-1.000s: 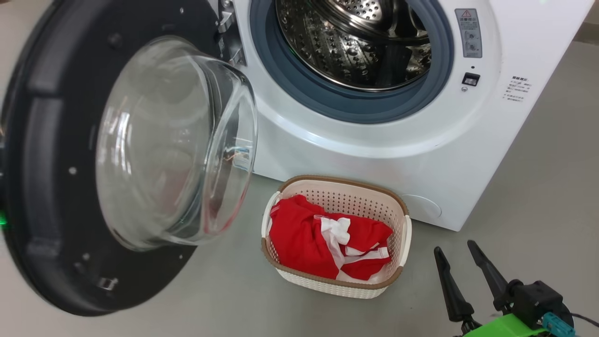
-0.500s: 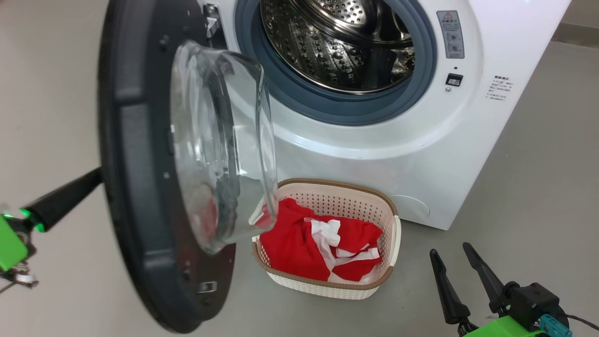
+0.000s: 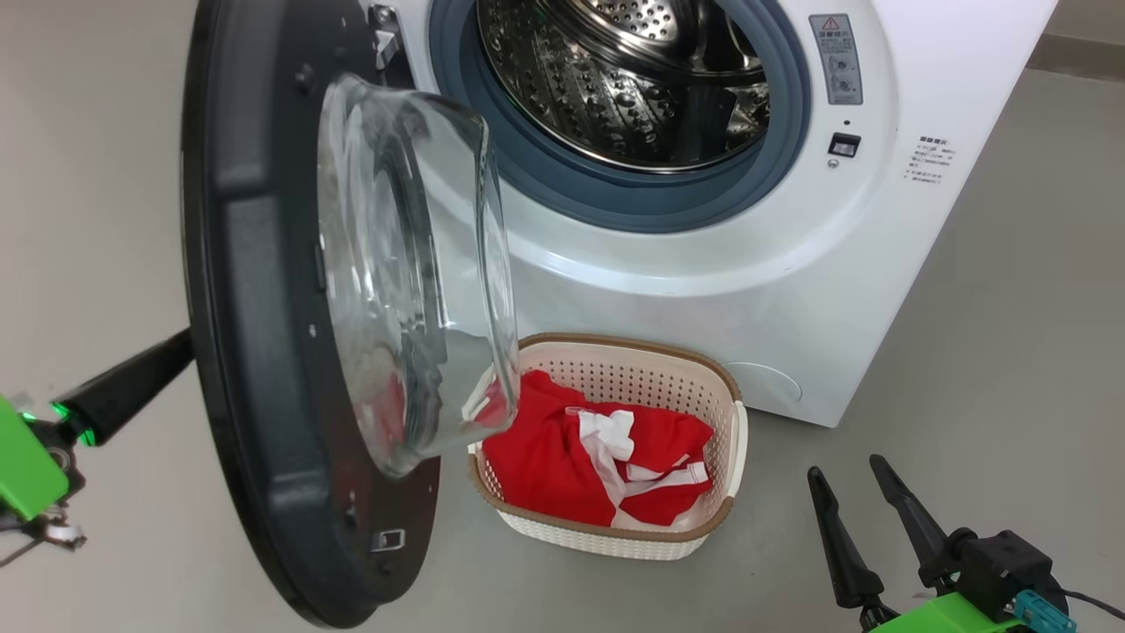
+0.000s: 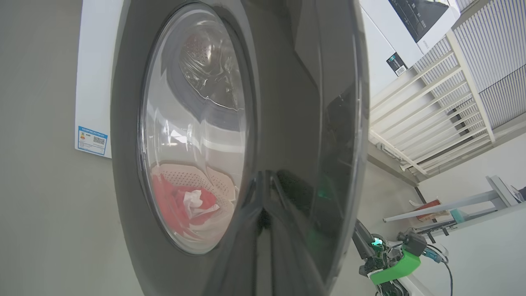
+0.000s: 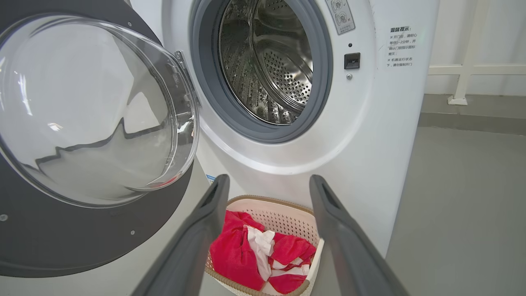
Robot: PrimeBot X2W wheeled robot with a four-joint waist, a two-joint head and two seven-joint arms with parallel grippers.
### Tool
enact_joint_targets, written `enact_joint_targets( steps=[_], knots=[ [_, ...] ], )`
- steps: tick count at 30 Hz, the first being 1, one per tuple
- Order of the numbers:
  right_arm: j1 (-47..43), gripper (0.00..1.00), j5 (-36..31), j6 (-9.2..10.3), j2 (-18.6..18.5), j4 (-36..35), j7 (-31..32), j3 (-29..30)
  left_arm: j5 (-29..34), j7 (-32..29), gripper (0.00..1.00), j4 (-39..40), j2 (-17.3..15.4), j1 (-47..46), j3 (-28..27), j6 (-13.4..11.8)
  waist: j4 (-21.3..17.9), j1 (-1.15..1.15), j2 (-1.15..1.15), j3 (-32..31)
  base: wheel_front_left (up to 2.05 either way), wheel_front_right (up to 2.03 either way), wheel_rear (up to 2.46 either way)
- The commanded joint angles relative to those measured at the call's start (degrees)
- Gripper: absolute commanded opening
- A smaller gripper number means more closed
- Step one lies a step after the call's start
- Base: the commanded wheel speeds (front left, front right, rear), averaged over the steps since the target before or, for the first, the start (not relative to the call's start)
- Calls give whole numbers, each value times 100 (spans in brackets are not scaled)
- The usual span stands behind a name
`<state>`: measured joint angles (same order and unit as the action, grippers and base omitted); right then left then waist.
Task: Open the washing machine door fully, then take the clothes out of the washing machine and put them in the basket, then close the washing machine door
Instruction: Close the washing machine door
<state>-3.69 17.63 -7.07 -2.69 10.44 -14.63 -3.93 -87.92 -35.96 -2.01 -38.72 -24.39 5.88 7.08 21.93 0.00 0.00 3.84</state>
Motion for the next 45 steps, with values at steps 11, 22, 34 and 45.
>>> enact_joint_targets(
  steps=[11, 22, 34, 45],
  knots=[
    [139, 100, 111, -42, -19, -37, -37, -445, 290, 1147, 28, -293, -116, 506, -179, 41, 150, 0, 0, -101, 0, 0, 0],
    [101, 100, 209, -42, -19, 44, -37, -701, 314, 2669, 100, -591, 353, 1610, -61, 41, 317, 0, 0, -229, 0, 0, 0],
    [274, 100, 222, -42, -19, 136, -37, -759, 802, 4067, 100, -1209, 786, 2171, 548, 41, 379, 0, 0, -289, 0, 0, 0],
    [358, 100, 250, -42, -19, 142, -37, -707, 2023, 5090, 100, -2046, 1239, 2137, 869, 41, 399, 0, 0, -327, 0, 0, 0]
  ],
)
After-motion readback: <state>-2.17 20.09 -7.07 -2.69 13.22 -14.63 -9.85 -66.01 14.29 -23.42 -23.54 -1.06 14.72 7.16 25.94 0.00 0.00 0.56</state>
